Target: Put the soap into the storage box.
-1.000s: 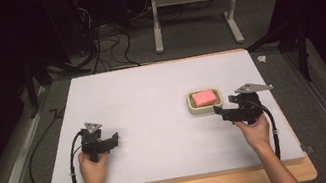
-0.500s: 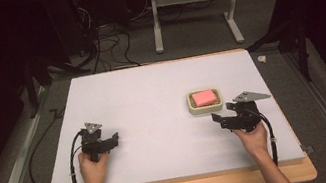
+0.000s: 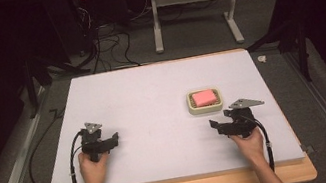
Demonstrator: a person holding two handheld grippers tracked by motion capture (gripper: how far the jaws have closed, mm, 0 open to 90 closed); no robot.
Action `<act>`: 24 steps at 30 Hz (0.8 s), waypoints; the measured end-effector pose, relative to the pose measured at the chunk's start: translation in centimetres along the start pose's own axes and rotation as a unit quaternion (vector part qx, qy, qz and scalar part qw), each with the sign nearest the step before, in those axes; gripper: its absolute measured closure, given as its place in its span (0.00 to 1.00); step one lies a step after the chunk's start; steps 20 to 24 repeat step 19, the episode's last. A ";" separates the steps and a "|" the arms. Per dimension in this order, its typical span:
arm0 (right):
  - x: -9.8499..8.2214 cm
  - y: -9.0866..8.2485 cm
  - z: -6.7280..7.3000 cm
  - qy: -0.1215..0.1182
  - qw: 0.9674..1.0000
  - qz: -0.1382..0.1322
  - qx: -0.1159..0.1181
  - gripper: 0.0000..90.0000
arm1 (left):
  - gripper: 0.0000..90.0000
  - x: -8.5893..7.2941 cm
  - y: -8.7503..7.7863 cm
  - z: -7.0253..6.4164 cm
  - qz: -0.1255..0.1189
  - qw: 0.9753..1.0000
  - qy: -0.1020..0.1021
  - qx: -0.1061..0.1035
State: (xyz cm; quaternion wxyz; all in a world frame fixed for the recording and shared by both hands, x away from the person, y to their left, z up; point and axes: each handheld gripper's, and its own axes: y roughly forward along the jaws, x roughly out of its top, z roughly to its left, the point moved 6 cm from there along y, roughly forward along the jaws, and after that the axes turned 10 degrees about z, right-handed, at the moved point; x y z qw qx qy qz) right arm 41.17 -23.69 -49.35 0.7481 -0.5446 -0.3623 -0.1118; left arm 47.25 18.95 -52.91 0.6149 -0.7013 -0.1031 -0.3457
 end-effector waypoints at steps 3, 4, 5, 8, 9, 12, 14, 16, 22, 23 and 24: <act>-0.4 0.7 0.0 -0.005 1.000 0.004 -0.007 0.29 | 0.25 0.0 0.0 0.0 0.000 1.000 0.000 0.000; -0.5 0.9 0.0 -0.006 1.000 0.008 -0.010 0.29 | 0.25 0.0 0.0 0.0 0.000 1.000 0.000 0.000; -0.7 1.1 0.0 -0.010 1.000 0.011 -0.014 0.29 | 0.25 0.0 0.0 0.0 0.000 1.000 0.000 0.000; -1.1 1.9 0.0 -0.012 1.000 0.018 -0.022 0.30 | 0.25 0.0 0.0 0.0 0.000 1.000 0.000 0.000; -1.3 2.1 0.0 -0.015 0.999 0.021 -0.027 0.30 | 0.25 0.0 0.0 0.0 0.000 1.000 0.000 0.000; -1.4 2.5 0.3 -0.030 0.998 0.030 -0.044 0.30 | 0.25 0.0 0.0 0.0 0.000 1.000 0.000 0.000; -1.5 2.9 0.4 -0.038 0.996 0.051 -0.056 0.30 | 0.25 0.0 0.0 0.0 0.000 1.000 0.000 0.000; -1.5 3.1 0.6 -0.051 0.995 0.056 -0.068 0.30 | 0.25 0.0 0.0 0.0 0.000 1.000 0.000 0.000; -1.5 3.1 0.6 -0.047 0.995 0.056 -0.062 0.29 | 0.25 0.0 0.0 0.0 0.000 1.000 0.000 0.000; -1.5 3.1 0.6 -0.047 0.995 0.056 -0.062 0.29 | 0.25 0.0 0.0 0.0 0.000 1.000 0.000 0.000; -1.5 3.1 0.6 -0.047 0.995 0.056 -0.062 0.29 | 0.25 0.0 0.0 0.0 0.000 1.000 0.000 0.000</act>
